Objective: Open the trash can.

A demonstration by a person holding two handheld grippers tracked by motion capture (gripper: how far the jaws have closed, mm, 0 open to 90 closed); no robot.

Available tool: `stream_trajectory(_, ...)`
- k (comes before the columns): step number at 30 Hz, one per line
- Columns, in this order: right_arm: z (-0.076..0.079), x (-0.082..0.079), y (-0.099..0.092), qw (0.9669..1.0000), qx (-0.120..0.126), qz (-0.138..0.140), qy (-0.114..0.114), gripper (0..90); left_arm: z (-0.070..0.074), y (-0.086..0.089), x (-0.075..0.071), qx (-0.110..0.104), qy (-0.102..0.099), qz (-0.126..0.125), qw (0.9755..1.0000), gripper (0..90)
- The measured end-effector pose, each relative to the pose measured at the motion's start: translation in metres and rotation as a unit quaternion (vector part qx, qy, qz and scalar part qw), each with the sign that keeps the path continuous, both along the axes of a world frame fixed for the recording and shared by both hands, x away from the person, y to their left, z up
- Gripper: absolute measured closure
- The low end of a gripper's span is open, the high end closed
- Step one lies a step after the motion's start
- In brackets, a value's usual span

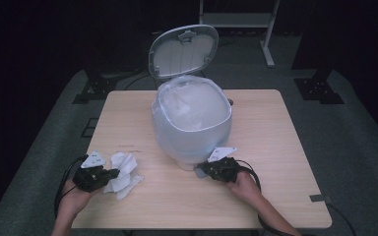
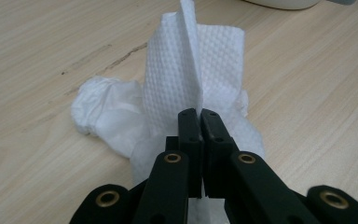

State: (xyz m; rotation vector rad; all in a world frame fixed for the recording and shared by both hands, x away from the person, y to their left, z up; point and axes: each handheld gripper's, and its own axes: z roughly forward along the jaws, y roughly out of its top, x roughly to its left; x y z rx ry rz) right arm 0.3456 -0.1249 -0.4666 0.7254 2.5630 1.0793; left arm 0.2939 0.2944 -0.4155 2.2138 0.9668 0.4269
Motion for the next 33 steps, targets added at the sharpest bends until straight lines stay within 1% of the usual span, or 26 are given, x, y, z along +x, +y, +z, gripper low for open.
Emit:
stream_trajectory(1, 0.0, 0.0, 0.0, 1.0, 0.0, 0.0, -0.001, 80.2, 0.001, 0.001, -0.001, -0.001, -0.002, 0.0, 1.0, 88.5)
stream_trajectory(4, 0.0, 0.0, 0.0, 1.0, 0.0, 0.002, -0.002, 80.2, 0.006, 0.002, -0.003, -0.009, 0.002, -0.005, 0.9999, 88.4)
stream_trajectory(6, 0.0, 0.0, 0.0, 1.0, 0.0, 0.002, -0.001, 80.2, 0.01, 0.004, -0.004, -0.008, 0.006, -0.01, 0.9999, 88.5)
stream_trajectory(9, 0.0, 0.0, 0.0, 1.0, 0.0, 0.002, -0.002, 80.2, 0.015, 0.006, -0.004, -0.007, 0.01, -0.012, 0.9999, 88.4)
stream_trajectory(15, 0.0, 0.0, 0.0, 1.0, -0.001, 0.002, -0.003, 80.1, 0.024, 0.009, -0.003, -0.016, 0.016, -0.023, 0.9995, 88.4)
stream_trajectory(23, 0.0, 0.0, 0.0, 1.0, -0.001, 0.002, -0.002, 80.2, 0.038, 0.009, 0.0, -0.024, 0.021, -0.034, 0.9989, 88.4)
stream_trajectory(24, 0.0, 0.0, 0.0, 1.0, -0.002, 0.002, -0.003, 80.1, 0.039, 0.009, 0.0, -0.023, 0.022, -0.035, 0.9989, 88.4)
stream_trajectory(30, 0.0, 0.001, 0.0, 1.0, 0.0, 0.005, -0.001, 80.2, 0.048, 0.007, 0.003, -0.028, 0.022, -0.042, 0.9985, 88.4)
stream_trajectory(33, 0.0, 0.0, 0.0, 1.0, -0.001, 0.003, -0.001, 80.2, 0.053, 0.006, 0.004, -0.035, 0.025, -0.05, 0.9978, 88.4)
